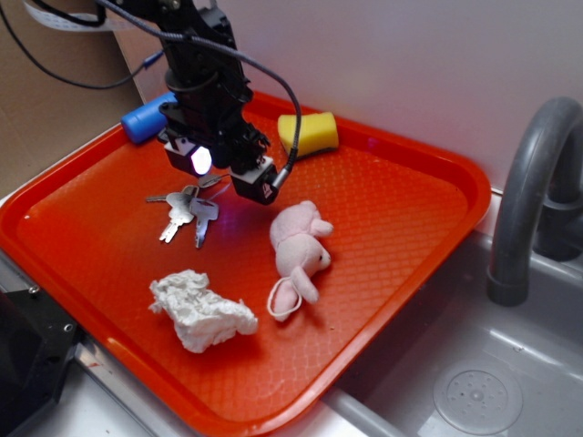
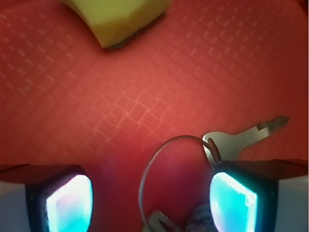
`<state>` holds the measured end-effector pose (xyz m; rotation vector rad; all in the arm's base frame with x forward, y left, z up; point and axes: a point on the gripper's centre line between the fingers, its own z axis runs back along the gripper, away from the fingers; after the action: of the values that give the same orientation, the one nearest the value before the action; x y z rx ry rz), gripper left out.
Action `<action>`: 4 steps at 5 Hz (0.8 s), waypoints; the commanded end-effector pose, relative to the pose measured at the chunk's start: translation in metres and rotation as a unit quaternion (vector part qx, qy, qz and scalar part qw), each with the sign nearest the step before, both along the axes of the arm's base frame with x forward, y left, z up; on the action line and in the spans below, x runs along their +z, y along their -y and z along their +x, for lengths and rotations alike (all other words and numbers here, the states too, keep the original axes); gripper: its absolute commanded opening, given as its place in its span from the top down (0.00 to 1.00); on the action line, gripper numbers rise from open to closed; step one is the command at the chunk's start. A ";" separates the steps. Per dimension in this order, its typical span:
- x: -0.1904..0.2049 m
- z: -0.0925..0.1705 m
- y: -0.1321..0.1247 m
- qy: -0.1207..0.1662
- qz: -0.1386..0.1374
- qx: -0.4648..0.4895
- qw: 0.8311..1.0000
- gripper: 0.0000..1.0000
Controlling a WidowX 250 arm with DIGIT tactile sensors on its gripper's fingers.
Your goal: Grab the silver keys.
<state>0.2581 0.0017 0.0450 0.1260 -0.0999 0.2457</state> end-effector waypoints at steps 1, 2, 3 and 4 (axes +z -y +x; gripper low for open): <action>0.000 0.009 -0.030 -0.001 0.007 0.018 1.000 0.00; -0.003 0.007 -0.035 -0.007 0.014 0.017 1.000 0.00; -0.006 0.006 -0.040 -0.010 0.016 0.014 1.000 0.96; -0.002 0.002 -0.041 -0.010 0.009 0.012 1.000 1.00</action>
<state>0.2591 0.0198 0.0314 0.1458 -0.0618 0.2520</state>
